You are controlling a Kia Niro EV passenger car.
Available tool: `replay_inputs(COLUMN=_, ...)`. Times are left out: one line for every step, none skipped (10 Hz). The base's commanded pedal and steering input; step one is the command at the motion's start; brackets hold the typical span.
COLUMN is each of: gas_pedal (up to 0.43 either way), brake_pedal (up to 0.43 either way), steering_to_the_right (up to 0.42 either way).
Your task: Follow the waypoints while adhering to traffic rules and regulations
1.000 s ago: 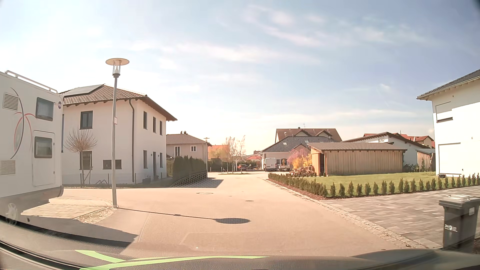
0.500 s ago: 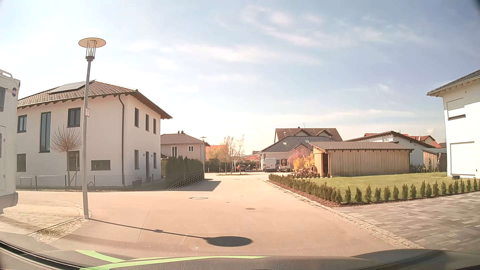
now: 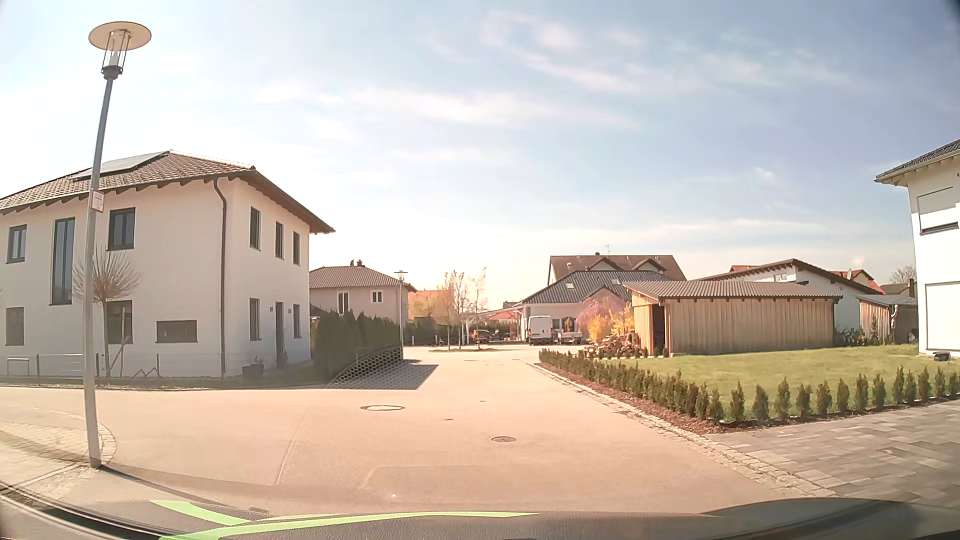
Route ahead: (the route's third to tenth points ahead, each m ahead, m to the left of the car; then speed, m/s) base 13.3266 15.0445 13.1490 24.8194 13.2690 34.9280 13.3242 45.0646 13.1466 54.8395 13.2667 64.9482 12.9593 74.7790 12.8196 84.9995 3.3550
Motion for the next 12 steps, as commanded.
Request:
replay_inputs(gas_pedal=0.000, brake_pedal=0.000, steering_to_the_right=-0.011)
replay_inputs(gas_pedal=0.000, brake_pedal=0.000, steering_to_the_right=-0.034)
replay_inputs(gas_pedal=0.000, brake_pedal=0.000, steering_to_the_right=-0.066)
replay_inputs(gas_pedal=0.000, brake_pedal=0.000, steering_to_the_right=-0.103)
replay_inputs(gas_pedal=0.000, brake_pedal=0.000, steering_to_the_right=-0.147)
replay_inputs(gas_pedal=0.000, brake_pedal=0.000, steering_to_the_right=-0.179)
replay_inputs(gas_pedal=0.008, brake_pedal=0.000, steering_to_the_right=-0.223)
replay_inputs(gas_pedal=0.008, brake_pedal=0.000, steering_to_the_right=-0.264)
replay_inputs(gas_pedal=0.008, brake_pedal=0.000, steering_to_the_right=-0.314)
replay_inputs(gas_pedal=0.008, brake_pedal=0.000, steering_to_the_right=-0.351)
replay_inputs(gas_pedal=0.008, brake_pedal=0.000, steering_to_the_right=-0.391)
replay_inputs(gas_pedal=0.059, brake_pedal=0.000, steering_to_the_right=-0.414)
